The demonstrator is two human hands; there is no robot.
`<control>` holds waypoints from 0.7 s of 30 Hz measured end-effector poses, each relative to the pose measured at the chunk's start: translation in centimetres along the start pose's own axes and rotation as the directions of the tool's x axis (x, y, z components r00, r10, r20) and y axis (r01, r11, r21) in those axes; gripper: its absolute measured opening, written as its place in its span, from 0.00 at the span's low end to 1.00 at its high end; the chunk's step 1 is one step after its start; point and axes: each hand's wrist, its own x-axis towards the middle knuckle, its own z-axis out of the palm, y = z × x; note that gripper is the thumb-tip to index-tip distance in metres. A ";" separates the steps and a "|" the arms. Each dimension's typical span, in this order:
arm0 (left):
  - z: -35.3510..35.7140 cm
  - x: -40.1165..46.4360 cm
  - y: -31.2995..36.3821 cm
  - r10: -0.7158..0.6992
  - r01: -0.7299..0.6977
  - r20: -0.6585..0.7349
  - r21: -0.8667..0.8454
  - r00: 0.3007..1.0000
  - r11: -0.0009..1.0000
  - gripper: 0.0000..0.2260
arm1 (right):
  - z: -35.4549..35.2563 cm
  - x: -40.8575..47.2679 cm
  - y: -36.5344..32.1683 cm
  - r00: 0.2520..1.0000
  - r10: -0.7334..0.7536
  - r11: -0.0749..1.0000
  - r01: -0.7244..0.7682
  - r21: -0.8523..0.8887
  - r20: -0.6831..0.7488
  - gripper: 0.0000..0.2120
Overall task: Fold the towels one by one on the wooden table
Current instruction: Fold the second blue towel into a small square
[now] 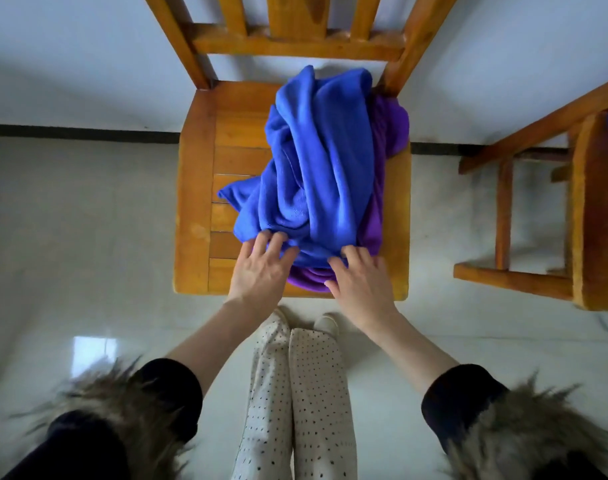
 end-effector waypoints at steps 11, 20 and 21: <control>-1.3 0.9 -1.3 -0.144 0.113 -0.149 -0.199 0.978 0.973 0.04 | -2.4 1.0 0.6 0.967 -0.013 0.978 0.065 0.200 -0.254 0.01; -17.2 2.5 -2.4 -0.288 0.098 -0.248 -0.578 0.925 0.810 0.05 | -19.4 -0.1 -0.3 0.839 -0.063 0.927 0.250 0.280 -0.541 0.01; -19.6 2.7 -2.7 -0.287 0.072 -0.279 -0.591 0.916 0.803 0.05 | -21.8 -0.3 -0.4 0.820 -0.049 0.922 0.257 0.290 -0.570 0.02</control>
